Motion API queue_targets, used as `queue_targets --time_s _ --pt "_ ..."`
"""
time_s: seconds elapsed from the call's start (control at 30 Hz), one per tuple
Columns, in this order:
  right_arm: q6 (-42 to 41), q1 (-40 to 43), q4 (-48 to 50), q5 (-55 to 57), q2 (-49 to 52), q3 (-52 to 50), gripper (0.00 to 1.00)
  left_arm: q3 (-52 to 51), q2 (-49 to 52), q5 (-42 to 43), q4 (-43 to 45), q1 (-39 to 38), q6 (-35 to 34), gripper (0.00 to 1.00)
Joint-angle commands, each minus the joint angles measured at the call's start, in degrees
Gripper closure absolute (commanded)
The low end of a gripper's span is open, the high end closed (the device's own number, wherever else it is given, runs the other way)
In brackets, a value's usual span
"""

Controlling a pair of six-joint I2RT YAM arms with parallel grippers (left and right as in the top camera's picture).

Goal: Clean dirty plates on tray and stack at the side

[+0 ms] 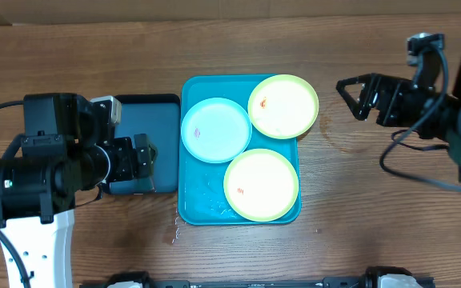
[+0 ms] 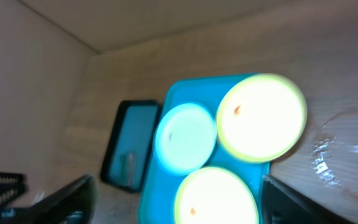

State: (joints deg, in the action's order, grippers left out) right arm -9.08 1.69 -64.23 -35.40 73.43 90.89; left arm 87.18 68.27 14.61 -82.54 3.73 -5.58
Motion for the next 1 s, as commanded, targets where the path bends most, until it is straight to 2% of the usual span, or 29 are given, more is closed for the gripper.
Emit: queue_targets --time_s 0.0,0.03,0.07,0.17,0.2,0.33,0.47,0.63,0.73,0.97 --pt "0.4 -1.7 -0.2 -4.2 2.7 0.1 0.41 1.4 0.9 -0.2 0.0 -0.4 1.3 0.05" --pt "0.4 -2.7 -0.5 -3.4 3.8 -0.3 0.5 1.4 1.0 -0.2 -0.1 -0.4 1.8 0.05" --pt "0.4 -3.8 -0.7 -3.0 4.8 -0.7 0.53 1.4 1.1 -0.2 -0.1 -0.4 2.1 0.05" --pt "0.5 -8.8 -1.7 -0.2 8.8 -1.0 0.55 1.1 1.4 -0.2 -0.1 -0.4 2.2 0.05" --pt "0.5 -10.5 -1.9 1.6 10.1 -1.0 0.53 1.0 1.5 -0.2 0.0 -0.4 2.2 0.05" --pt "0.5 -16.0 -1.9 7.2 14.8 -1.0 0.39 1.0 2.0 -0.2 0.0 -0.4 2.2 0.01" --pt "0.5 -20.9 -1.0 10.7 19.6 -1.0 0.32 1.0 2.2 -0.2 -0.1 -0.4 2.2 0.0" --pt "0.1 -24.7 0.9 13.9 26.7 -1.0 0.33 1.0 2.2 -0.3 0.5 -0.4 2.2 0.0" --pt "0.1 -25.2 3.3 13.9 30.4 -1.0 0.4 1.0 2.4 -1.4 0.4 -0.4 2.2 0.0" --pt "0.1 -25.3 8.3 13.9 35.3 -1.1 0.42 0.9 3.5 -3.2 -1.1 -0.4 2.2 0.0"
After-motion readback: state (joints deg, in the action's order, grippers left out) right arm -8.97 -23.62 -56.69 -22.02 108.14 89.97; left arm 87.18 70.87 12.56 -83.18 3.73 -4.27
